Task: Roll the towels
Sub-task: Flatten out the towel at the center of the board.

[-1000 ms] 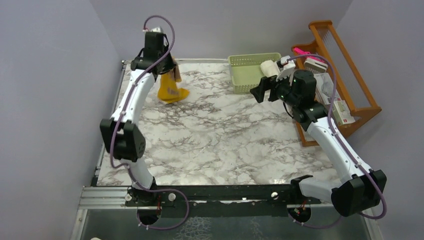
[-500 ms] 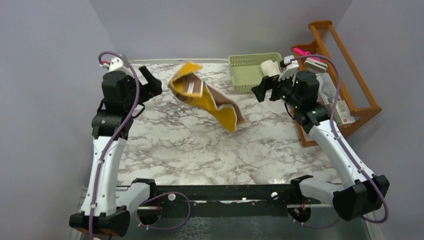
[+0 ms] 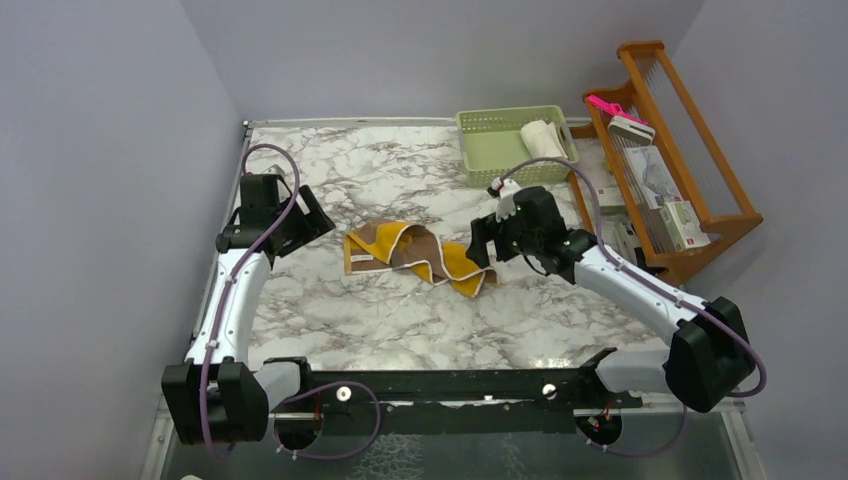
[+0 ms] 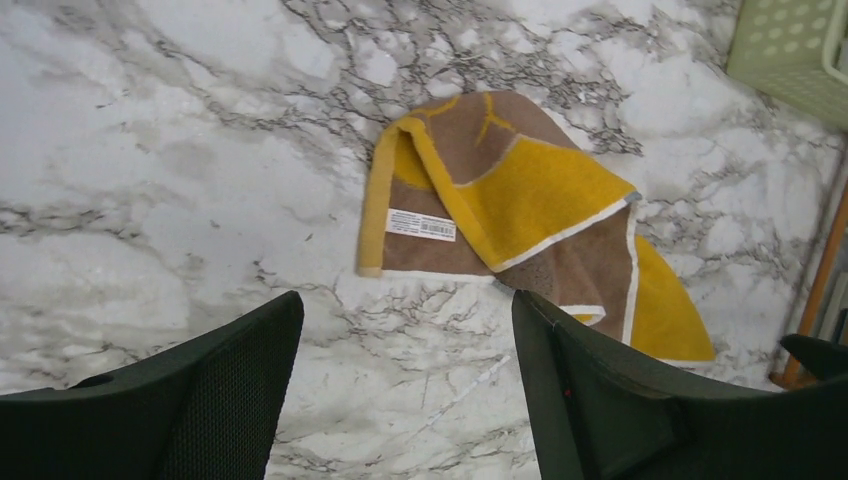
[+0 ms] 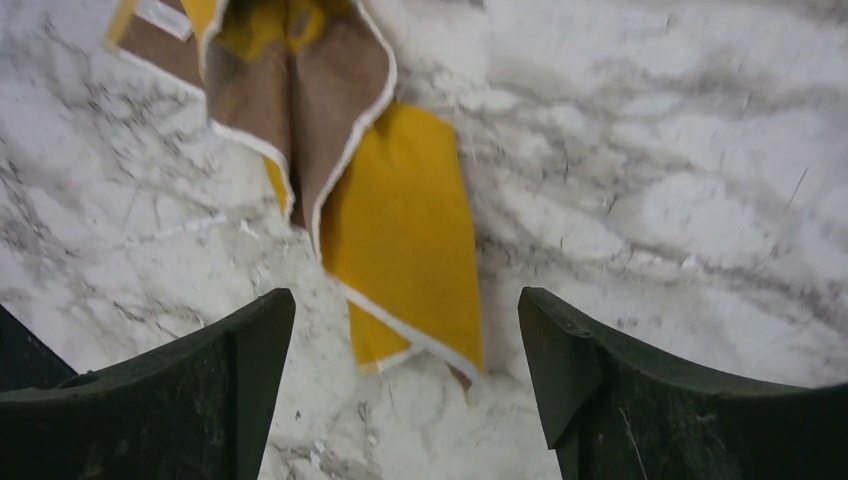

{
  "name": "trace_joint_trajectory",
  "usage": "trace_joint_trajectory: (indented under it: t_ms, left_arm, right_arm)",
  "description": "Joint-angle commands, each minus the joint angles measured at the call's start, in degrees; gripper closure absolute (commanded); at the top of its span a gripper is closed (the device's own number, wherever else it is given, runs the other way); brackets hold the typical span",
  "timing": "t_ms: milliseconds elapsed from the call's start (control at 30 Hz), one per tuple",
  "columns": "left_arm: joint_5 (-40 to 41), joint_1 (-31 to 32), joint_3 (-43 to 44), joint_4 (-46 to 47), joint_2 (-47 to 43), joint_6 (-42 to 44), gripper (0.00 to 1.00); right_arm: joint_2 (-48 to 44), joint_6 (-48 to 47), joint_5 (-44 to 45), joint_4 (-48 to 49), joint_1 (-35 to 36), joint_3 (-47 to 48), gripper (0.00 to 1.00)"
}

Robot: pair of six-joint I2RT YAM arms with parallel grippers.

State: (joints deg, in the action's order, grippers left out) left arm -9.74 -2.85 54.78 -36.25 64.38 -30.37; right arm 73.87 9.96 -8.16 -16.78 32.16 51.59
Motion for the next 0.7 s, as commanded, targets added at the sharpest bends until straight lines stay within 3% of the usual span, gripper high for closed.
trace_joint_trajectory:
  t_ms: [0,133,300,667]
  left_arm:
    - [-8.6,2.8,-0.5,3.8,1.3,0.6,0.23]
    - [-6.3,8.9,-4.3,4.8,0.8,-0.8,0.23]
    - [-3.8,16.1,-8.5,7.1,2.2,-3.3,0.25]
    - [-3.9,17.7,-9.3,8.6,3.2,-2.8,0.25]
  right_arm:
    - [-3.0,6.7,2.8,-4.5,0.0,-5.6,0.18]
    - [-6.9,11.4,4.7,-7.8,-0.1,-9.2,0.19]
    - [-7.6,14.6,7.2,-10.8,-0.3,-10.8,0.27]
    - [2.7,13.1,10.0,-9.5,-0.3,-9.2,0.35]
